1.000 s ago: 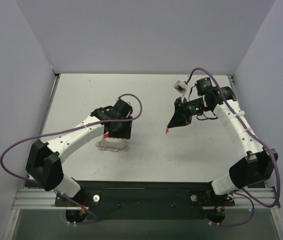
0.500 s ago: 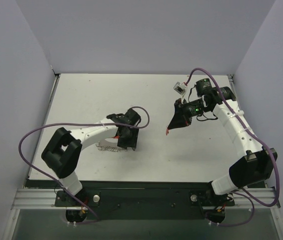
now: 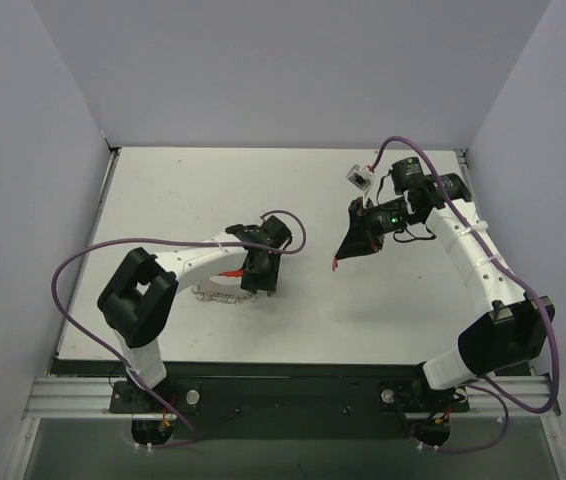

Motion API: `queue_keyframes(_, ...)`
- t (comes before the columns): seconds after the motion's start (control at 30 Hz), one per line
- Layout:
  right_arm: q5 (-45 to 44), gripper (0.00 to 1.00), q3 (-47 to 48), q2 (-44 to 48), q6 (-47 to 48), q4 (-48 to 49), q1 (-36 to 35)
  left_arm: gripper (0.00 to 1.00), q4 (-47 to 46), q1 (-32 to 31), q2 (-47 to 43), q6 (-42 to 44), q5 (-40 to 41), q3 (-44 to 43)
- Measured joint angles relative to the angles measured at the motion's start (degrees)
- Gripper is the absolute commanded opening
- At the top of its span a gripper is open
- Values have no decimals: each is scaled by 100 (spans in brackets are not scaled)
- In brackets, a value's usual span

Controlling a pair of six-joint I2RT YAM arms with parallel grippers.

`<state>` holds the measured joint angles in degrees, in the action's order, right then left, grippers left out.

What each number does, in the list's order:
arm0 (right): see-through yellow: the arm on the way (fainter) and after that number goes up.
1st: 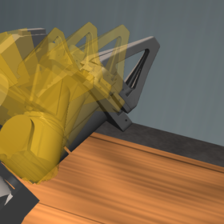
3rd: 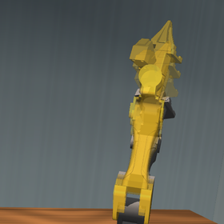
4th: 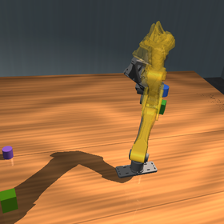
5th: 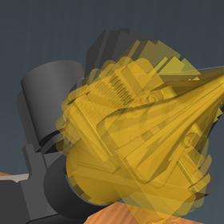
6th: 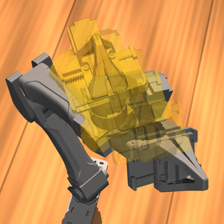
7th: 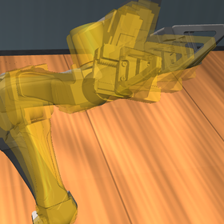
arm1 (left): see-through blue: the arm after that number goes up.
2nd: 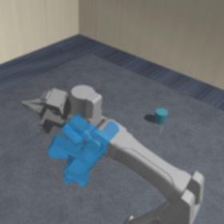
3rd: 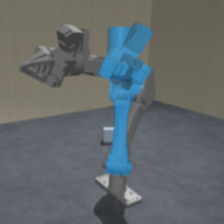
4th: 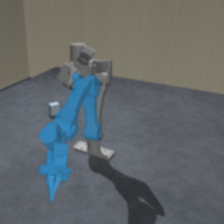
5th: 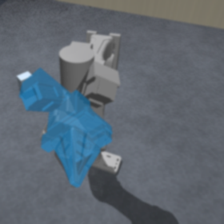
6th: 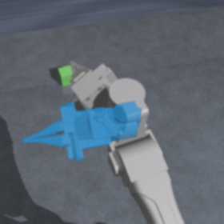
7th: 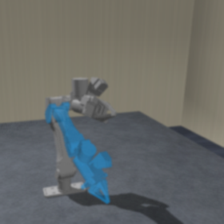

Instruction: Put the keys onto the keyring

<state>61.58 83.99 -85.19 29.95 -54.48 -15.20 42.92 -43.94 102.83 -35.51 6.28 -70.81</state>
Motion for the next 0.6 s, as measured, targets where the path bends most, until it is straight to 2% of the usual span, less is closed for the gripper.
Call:
queue_keyframes(0.43, 0, 0, -2, 0, 20, -22, 0, 47, 107, 15, -4, 61, 573, -81)
queue_keyframes(0.6, 0, 0, 0, -2, 31, -26, 0, 48, -358, 304, -236, 186, 444, 262)
